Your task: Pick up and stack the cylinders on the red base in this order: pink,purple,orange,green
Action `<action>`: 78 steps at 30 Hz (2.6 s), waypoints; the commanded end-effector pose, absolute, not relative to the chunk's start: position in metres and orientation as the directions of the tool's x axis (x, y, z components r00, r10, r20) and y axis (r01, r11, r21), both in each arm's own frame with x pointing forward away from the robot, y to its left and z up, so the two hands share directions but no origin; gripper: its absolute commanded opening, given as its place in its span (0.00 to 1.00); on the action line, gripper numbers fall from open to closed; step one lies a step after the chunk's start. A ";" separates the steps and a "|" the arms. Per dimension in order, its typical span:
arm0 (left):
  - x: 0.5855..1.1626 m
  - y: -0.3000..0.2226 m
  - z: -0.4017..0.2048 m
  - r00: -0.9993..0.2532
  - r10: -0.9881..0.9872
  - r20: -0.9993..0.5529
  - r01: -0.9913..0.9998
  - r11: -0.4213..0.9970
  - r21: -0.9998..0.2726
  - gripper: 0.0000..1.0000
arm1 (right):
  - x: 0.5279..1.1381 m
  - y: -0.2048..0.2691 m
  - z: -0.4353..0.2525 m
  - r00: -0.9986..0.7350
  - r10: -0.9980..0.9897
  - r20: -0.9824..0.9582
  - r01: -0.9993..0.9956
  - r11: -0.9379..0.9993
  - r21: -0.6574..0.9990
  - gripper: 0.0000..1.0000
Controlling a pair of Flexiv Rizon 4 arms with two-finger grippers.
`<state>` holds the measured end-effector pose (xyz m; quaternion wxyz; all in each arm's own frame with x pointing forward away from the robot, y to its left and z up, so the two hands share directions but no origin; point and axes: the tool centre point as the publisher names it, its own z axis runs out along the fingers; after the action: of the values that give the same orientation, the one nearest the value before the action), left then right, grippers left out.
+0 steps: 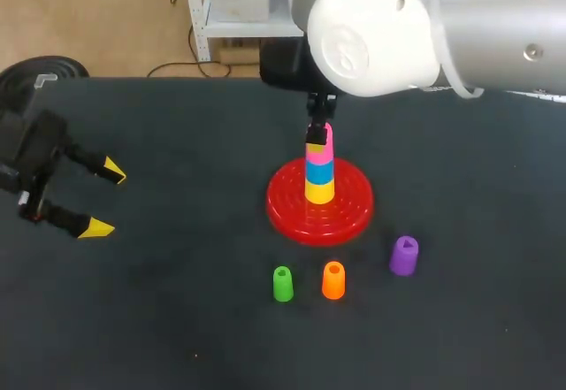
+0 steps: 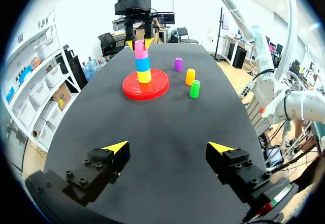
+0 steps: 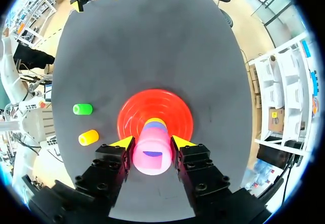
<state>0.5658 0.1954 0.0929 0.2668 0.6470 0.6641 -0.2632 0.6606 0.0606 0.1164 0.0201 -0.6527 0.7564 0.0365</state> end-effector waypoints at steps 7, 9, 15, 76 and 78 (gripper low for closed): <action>0.566 0.196 0.092 -0.018 0.717 -0.697 1.000 0.023 -0.002 1.00 | 0.660 0.059 0.105 -0.151 -0.984 -0.090 -0.988 0.148 0.033 0.00; 0.566 0.196 0.092 -0.018 0.717 -0.697 1.000 0.023 -0.002 1.00 | 0.660 0.059 0.105 -0.152 -0.983 -0.098 -0.988 0.150 0.029 0.00; 0.566 0.196 0.092 -0.018 0.717 -0.697 1.000 0.023 -0.002 1.00 | 0.657 0.061 0.111 -0.155 -0.981 -0.119 -0.988 0.156 0.001 1.00; 0.566 0.196 0.092 -0.018 0.717 -0.697 1.000 0.023 -0.002 1.00 | 0.535 -0.046 0.092 -0.419 -0.901 -0.108 -0.908 0.416 0.054 1.00; 0.566 0.196 0.092 -0.018 0.717 -0.697 1.000 0.023 -0.002 1.00 | 0.535 -0.047 0.089 -0.424 -0.899 -0.106 -0.905 0.420 0.064 1.00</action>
<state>0.5658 0.1954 0.0929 0.2668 0.6470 0.6640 -0.2632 0.5333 -0.0451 0.0934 0.0267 -0.5358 0.8424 0.0507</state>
